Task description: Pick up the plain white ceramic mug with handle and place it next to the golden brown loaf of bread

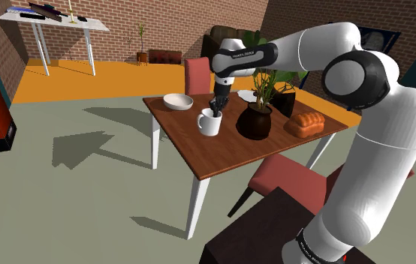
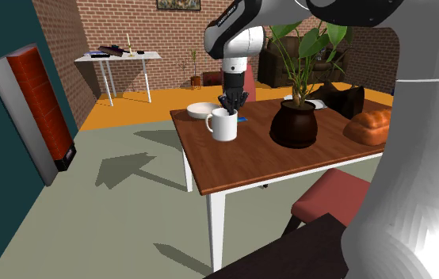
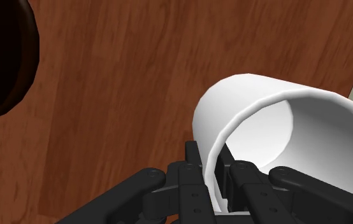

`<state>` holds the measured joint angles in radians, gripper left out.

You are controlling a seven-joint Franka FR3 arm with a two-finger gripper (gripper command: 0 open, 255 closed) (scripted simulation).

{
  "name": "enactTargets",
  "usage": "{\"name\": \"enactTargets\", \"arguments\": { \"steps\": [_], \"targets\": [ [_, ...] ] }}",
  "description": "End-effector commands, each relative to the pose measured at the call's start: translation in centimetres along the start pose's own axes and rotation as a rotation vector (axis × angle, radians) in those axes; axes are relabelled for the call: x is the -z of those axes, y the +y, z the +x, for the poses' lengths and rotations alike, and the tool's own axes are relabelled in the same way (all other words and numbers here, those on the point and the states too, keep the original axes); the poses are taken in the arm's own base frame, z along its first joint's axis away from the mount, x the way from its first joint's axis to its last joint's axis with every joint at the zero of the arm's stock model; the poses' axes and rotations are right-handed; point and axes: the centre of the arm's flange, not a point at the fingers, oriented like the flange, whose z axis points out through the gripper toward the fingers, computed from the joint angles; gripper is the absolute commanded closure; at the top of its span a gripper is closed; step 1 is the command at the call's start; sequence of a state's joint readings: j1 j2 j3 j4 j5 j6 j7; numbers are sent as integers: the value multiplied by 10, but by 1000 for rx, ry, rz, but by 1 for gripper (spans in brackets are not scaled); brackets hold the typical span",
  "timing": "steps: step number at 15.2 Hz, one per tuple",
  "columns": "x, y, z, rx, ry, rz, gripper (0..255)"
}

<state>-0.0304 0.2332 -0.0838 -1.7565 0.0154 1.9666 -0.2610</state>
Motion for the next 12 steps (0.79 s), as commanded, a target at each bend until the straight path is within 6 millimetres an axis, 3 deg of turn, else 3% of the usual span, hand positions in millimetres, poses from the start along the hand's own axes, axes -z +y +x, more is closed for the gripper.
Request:
{"name": "enactTargets", "arguments": {
  "steps": [1,12],
  "targets": [
    [10,1,-1,0,0,0,255],
    [68,1,-2,0,0,0,255]
  ]
}}
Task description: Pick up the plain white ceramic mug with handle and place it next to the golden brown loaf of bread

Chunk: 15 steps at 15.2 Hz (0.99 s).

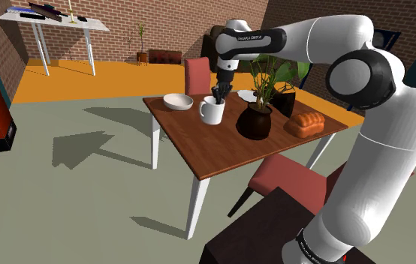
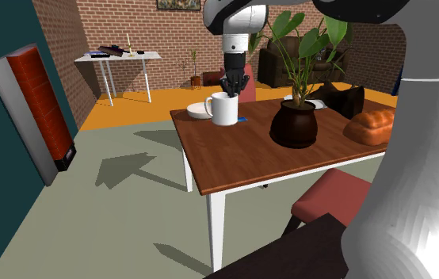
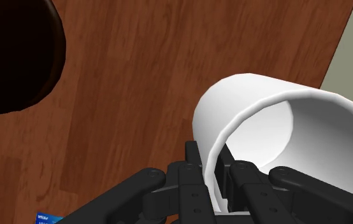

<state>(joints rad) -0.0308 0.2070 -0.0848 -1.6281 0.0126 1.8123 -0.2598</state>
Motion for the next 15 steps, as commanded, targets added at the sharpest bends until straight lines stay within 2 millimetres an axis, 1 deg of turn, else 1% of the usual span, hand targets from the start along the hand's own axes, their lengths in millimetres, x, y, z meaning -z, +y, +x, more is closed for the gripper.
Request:
{"name": "enactTargets", "arguments": {
  "steps": [1,11,15],
  "targets": [
    [9,1,-1,0,0,0,255],
    [61,1,-2,0,0,0,255],
    [61,43,-33,0,0,0,255]
  ]
}}
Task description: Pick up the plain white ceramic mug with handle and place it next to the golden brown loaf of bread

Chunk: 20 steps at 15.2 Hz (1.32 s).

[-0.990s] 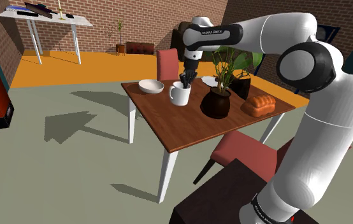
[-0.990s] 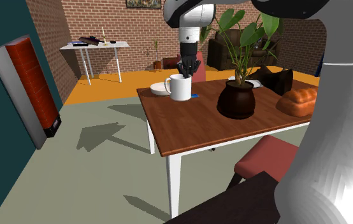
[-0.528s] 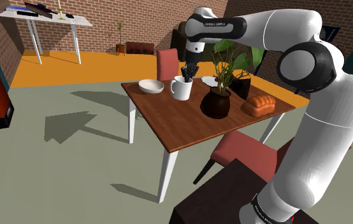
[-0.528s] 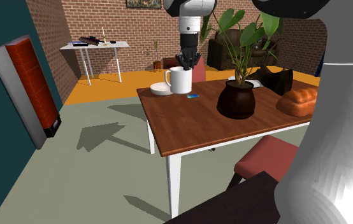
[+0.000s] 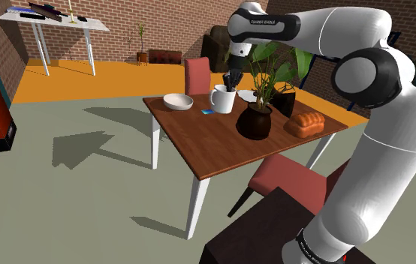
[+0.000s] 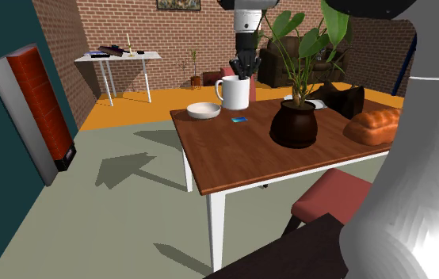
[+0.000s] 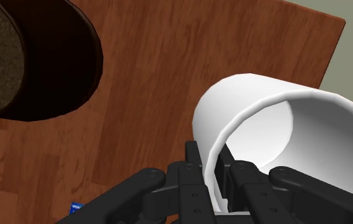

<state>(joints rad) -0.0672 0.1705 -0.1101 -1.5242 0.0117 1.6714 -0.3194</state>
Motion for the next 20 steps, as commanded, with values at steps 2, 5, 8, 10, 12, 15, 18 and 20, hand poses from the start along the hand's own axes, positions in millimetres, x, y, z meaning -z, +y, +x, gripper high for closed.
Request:
{"name": "enactTargets", "arguments": {
  "steps": [2,5,8,10,12,15,18,20],
  "targets": [
    [1,33,-26,1,1,0,255],
    [0,64,-50,1,1,0,255],
    [0,96,-73,1,1,0,255],
    [-1,117,-89,1,1,0,255],
    [-1,139,-105,1,1,0,255],
    [-1,170,-128,1,1,0,255],
    [-2,202,-152,1,1,0,255],
    [-2,224,-167,1,1,0,255]
  ]
}}
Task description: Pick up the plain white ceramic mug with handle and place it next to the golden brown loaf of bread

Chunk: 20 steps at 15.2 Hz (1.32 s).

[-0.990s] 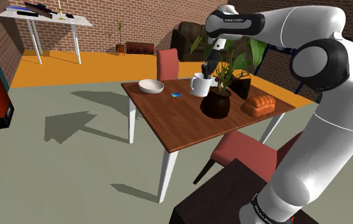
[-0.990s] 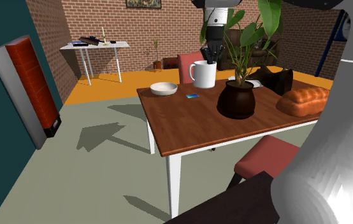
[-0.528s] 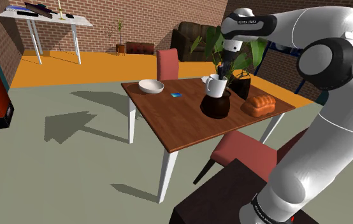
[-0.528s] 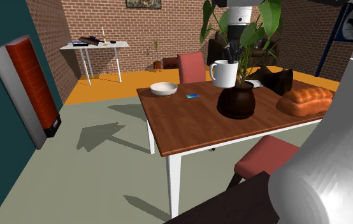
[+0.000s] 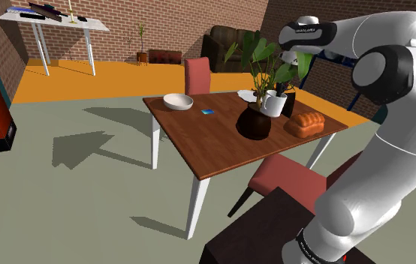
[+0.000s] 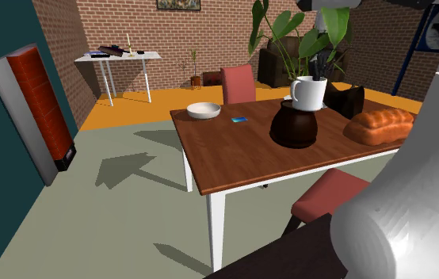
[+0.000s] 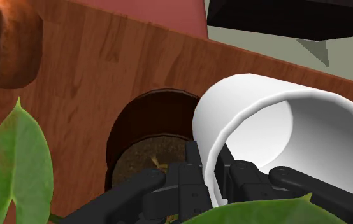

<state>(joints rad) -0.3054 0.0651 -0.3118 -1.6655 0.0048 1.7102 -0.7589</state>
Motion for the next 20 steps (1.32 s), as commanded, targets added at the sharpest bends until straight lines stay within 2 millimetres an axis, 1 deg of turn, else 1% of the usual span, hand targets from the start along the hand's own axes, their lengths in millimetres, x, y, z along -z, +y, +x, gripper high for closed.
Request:
{"name": "enactTargets", "arguments": {
  "steps": [1,14,15,20],
  "targets": [
    [1,25,-17,1,0,0,255],
    [-1,163,-119,1,0,0,255],
    [-1,171,-125,1,0,0,255],
    [-27,171,-125,1,0,0,255]
  ]
}}
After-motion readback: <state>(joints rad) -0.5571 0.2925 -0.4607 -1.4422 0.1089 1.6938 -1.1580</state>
